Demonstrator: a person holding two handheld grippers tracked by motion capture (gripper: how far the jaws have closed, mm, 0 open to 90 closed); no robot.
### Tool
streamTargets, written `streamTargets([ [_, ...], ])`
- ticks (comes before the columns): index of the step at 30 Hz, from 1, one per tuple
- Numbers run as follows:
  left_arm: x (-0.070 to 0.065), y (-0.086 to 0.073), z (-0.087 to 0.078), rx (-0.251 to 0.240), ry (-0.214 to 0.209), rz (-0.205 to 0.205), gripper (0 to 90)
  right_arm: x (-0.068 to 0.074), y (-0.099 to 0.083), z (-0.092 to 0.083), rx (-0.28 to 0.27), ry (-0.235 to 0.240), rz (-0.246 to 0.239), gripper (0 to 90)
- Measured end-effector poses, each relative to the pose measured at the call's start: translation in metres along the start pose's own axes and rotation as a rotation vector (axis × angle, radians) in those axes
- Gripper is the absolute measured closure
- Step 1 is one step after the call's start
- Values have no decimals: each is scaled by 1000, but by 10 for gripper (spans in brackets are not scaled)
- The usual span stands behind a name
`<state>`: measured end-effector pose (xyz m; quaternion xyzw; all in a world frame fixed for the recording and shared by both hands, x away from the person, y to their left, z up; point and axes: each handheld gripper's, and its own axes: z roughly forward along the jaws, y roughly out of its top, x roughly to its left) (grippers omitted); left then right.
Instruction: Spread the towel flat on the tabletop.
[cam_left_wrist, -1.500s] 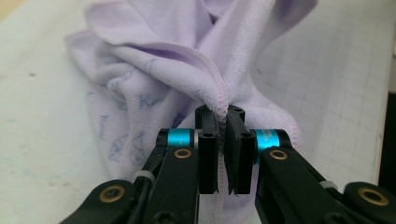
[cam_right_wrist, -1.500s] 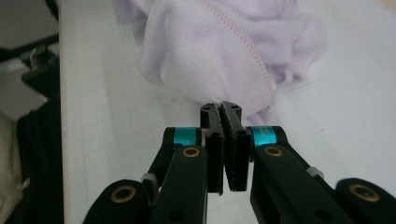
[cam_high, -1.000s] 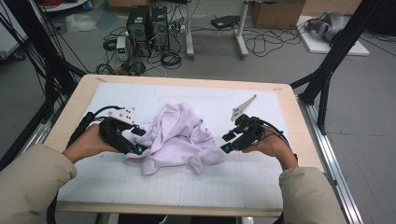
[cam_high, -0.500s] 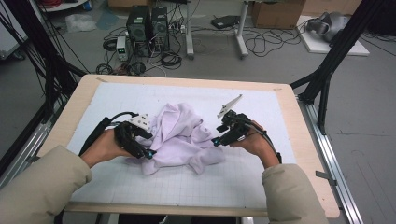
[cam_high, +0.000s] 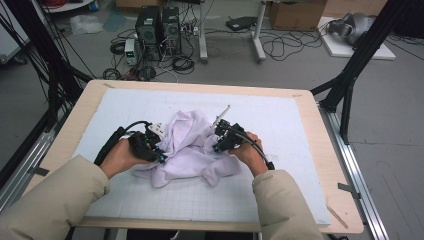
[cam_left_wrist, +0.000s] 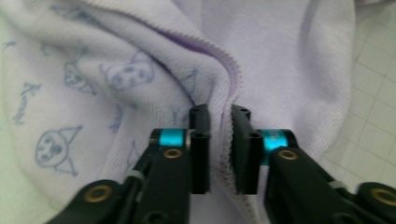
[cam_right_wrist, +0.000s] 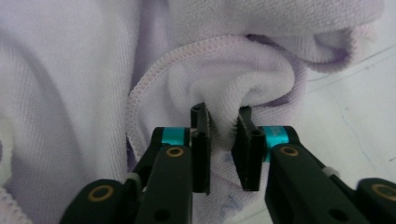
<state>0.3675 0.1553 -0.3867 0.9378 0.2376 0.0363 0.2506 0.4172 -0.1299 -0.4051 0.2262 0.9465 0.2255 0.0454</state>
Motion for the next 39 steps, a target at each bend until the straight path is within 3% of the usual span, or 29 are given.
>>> streamTargets([
  [3,3,-2,-4,-5,14,-20,835,-4,-4,-9,-28,14,27,818],
  [4,4,-2,-7,-14,19,-19,839,-8,-9,-20,-68,32,56,819],
  [7,9,-5,-19,-67,40,-28,839,-11,-15,-33,-116,35,71,819],
  [8,13,-7,-26,-93,45,-45,839,-16,-23,-46,-167,41,93,819],
  [16,38,-17,-74,-216,108,-112,839,-26,-48,-91,-282,15,145,819],
  [18,43,-20,-83,-237,128,-124,839,-28,-55,-107,-297,-3,149,819],
  [23,51,-28,-103,-271,163,-142,839,-29,-65,-128,-327,-31,157,819],
  [25,54,-30,-110,-289,174,-145,839,-30,-70,-138,-340,-56,167,819],
  [26,56,-31,-115,-298,182,-148,839,-29,-73,-147,-355,-91,167,820],
  [30,59,-37,-133,-328,199,-154,839,-27,-78,-160,-379,-108,171,821],
  [34,58,-50,-139,-318,179,-152,838,-26,-89,-171,-371,-99,166,820],
  [39,54,-69,-126,-250,139,-129,837,-20,-109,-165,-310,-24,145,820],
])
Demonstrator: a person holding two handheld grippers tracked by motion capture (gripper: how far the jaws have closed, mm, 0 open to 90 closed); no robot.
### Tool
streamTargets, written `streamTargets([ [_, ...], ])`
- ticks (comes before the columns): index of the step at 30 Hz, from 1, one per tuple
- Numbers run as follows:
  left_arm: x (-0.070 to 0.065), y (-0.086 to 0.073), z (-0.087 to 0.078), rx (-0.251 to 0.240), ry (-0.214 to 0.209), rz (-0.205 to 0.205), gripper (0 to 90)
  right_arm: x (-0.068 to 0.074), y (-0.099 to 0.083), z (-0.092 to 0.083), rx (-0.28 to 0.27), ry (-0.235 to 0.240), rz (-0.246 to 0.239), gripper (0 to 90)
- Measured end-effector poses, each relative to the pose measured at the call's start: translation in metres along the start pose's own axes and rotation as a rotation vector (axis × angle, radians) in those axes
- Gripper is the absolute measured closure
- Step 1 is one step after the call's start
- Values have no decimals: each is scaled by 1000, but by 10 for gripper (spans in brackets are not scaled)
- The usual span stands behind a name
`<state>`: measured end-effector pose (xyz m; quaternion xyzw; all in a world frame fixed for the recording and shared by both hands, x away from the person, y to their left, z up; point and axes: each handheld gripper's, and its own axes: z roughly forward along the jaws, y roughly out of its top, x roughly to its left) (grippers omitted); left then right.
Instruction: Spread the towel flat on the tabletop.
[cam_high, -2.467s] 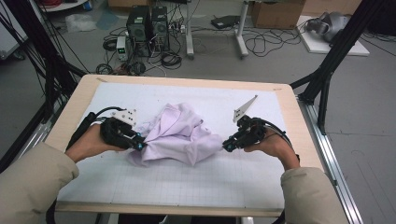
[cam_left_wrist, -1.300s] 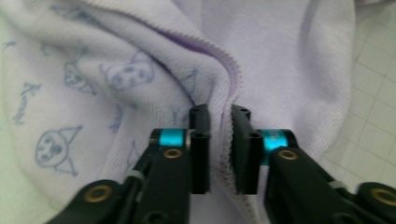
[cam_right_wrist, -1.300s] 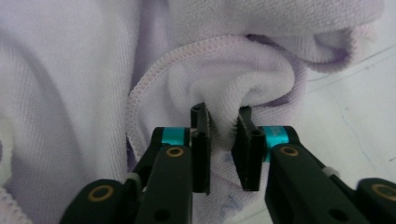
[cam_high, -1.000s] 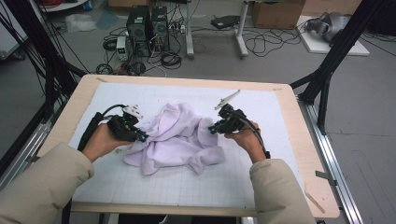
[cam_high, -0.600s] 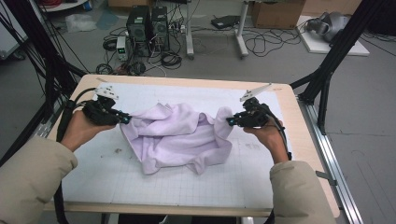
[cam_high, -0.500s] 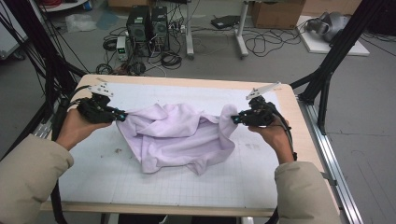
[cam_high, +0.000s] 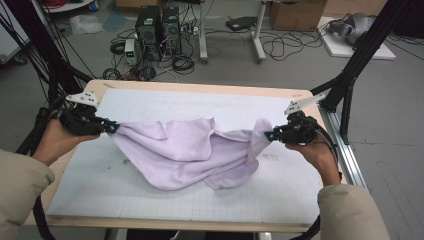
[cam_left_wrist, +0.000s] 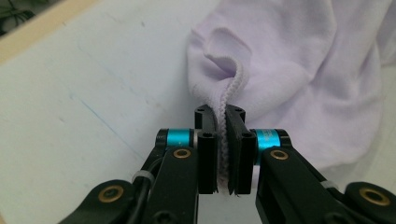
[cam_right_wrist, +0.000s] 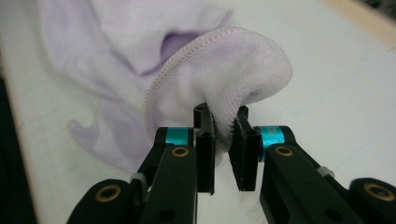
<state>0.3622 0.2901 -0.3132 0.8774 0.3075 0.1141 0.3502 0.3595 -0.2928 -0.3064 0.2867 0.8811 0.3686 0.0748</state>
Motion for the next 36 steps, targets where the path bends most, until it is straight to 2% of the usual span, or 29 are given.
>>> streamTargets([
  [5,-4,-24,17,85,-43,8,836,3,-24,12,120,93,-12,820],
  [8,-4,-32,25,99,-61,25,819,4,-32,21,163,119,-22,805],
  [9,-5,-33,26,93,-65,34,777,4,-32,22,167,116,-24,761],
  [10,-5,-34,27,82,-65,43,703,4,-32,23,164,104,-28,655],
  [11,-5,-33,27,72,-60,55,586,5,-31,24,153,76,-36,558],
  [12,-5,-31,27,60,-54,69,504,5,-29,24,145,53,-34,516],
  [14,-7,-27,25,23,-55,101,414,5,-24,23,128,28,-36,402],
  [17,-12,-18,24,-14,-61,132,308,6,-16,22,100,-7,-40,341],
  [20,-20,-8,27,-28,-81,179,291,7,-9,22,74,-16,-49,325],
  [25,-37,10,44,-11,-96,236,285,10,1,30,65,-27,-58,307],
  [32,-38,22,78,40,-107,233,285,12,11,57,104,-23,-58,309],
  [36,-34,25,94,71,-116,225,286,14,21,78,105,3,-63,319],
])
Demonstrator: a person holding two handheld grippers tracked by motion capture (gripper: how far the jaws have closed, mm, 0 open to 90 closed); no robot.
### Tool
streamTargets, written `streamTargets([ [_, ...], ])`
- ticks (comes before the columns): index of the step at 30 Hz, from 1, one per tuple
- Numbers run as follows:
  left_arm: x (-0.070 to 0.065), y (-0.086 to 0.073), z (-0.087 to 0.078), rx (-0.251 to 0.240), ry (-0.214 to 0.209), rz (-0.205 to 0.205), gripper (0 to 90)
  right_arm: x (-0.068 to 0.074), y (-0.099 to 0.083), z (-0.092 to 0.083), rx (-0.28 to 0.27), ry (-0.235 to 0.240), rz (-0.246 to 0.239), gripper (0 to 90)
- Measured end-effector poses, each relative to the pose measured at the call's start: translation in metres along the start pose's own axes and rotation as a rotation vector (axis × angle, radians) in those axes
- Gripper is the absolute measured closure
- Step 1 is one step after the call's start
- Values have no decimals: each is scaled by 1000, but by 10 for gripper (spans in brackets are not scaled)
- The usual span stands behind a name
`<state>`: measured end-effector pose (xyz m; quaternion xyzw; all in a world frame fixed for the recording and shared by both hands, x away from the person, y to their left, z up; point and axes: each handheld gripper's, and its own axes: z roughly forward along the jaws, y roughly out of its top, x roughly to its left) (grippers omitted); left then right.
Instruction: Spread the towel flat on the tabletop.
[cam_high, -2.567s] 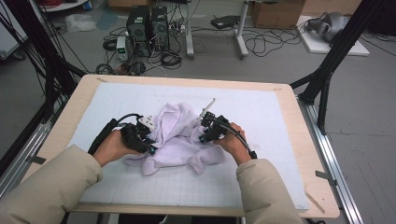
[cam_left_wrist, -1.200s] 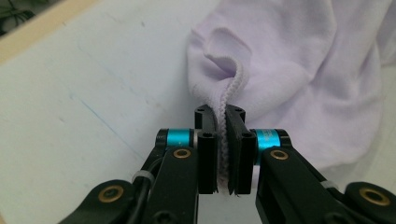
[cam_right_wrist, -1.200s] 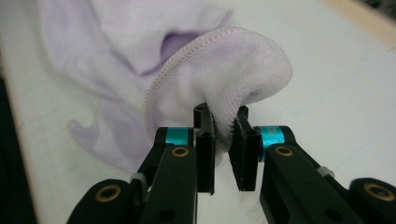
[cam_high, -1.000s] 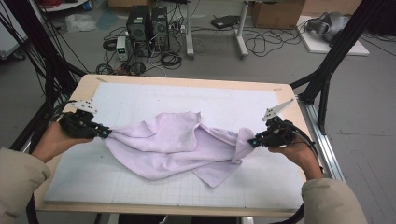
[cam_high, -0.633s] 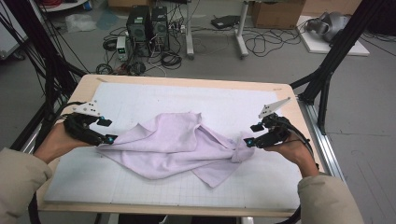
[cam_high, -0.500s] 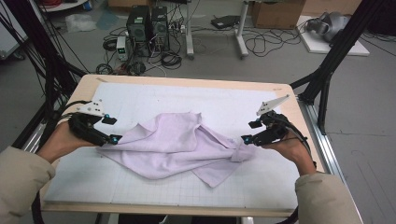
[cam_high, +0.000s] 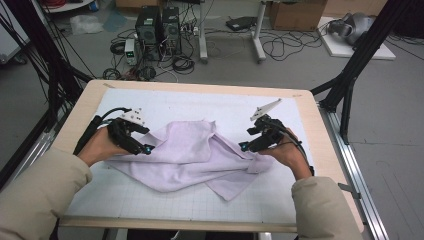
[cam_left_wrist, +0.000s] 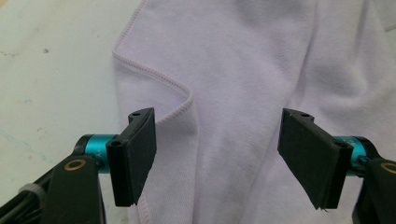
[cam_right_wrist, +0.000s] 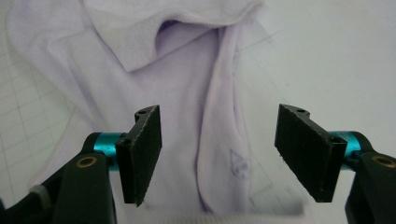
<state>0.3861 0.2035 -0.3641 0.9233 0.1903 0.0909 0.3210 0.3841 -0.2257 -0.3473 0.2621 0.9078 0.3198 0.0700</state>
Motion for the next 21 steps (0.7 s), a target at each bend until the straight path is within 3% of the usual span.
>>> streamTargets([
  [5,8,-2,16,28,-16,-20,285,1,13,26,34,33,-14,334],
  [12,22,-8,35,101,-15,-59,309,-3,16,59,130,25,-10,423],
  [16,28,-11,41,135,-10,-88,475,-4,17,81,227,-16,-34,528],
  [19,29,-12,45,154,2,-114,654,-7,16,88,283,-23,-18,726],
  [21,30,-11,45,156,1,-119,764,-9,15,87,292,-22,-4,831],
])
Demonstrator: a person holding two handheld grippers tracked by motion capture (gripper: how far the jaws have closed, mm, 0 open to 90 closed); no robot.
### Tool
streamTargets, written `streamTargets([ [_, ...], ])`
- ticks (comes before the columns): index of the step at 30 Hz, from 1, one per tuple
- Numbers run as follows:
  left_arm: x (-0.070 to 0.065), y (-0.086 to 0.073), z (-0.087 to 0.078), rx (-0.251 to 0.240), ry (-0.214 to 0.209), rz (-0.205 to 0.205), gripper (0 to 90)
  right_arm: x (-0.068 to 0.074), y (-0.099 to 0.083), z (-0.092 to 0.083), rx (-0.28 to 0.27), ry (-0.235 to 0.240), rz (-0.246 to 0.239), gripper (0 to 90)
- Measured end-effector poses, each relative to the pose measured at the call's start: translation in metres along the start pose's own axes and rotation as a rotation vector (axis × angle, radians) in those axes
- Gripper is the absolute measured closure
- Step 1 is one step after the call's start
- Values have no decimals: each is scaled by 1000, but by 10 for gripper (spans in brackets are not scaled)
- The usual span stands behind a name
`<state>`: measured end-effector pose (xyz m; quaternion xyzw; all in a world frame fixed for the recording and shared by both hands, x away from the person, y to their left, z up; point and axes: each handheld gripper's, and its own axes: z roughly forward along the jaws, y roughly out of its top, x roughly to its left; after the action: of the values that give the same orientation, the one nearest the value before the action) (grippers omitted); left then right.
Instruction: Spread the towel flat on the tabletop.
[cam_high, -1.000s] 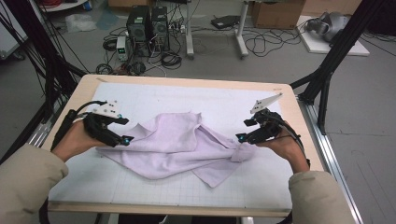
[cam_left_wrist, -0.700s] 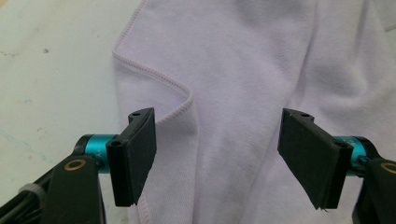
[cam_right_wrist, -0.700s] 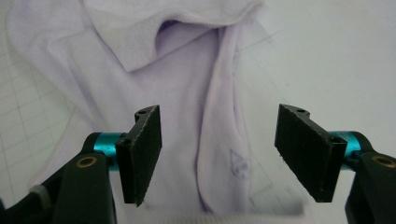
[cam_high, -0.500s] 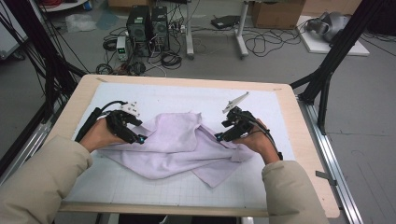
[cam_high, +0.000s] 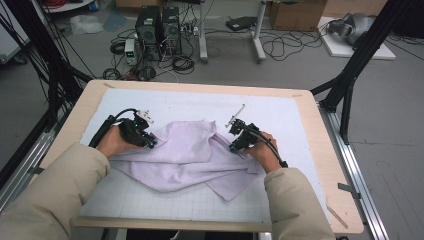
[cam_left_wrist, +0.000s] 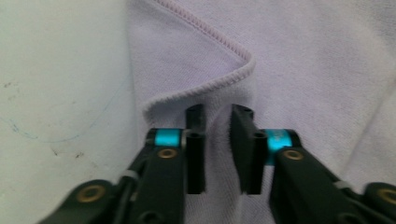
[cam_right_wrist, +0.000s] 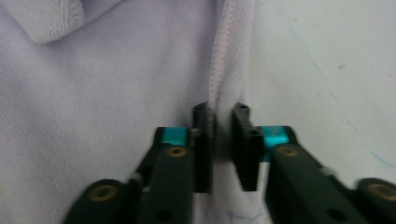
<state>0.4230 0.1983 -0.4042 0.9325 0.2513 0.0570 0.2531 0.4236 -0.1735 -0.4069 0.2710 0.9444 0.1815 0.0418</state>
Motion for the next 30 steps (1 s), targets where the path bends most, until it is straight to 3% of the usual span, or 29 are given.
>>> streamTargets([
  [2,1,2,-3,0,-2,5,844,-2,-2,-5,-17,1,18,844],
  [7,7,5,-21,-52,22,-34,871,-12,-14,-27,-120,19,79,848],
  [14,25,15,-61,-180,143,-97,872,-27,-40,-61,-249,16,170,849],
  [21,41,33,-92,-271,253,-124,873,-33,-63,-86,-280,-51,224,849],
  [25,53,36,-96,-288,303,-175,874,-38,-80,-100,-293,-113,273,849],
  [27,58,36,-92,-280,297,-195,873,-39,-88,-106,-302,-130,295,849],
  [30,61,37,-81,-249,261,-191,853,-40,-94,-109,-305,-126,304,849],
])
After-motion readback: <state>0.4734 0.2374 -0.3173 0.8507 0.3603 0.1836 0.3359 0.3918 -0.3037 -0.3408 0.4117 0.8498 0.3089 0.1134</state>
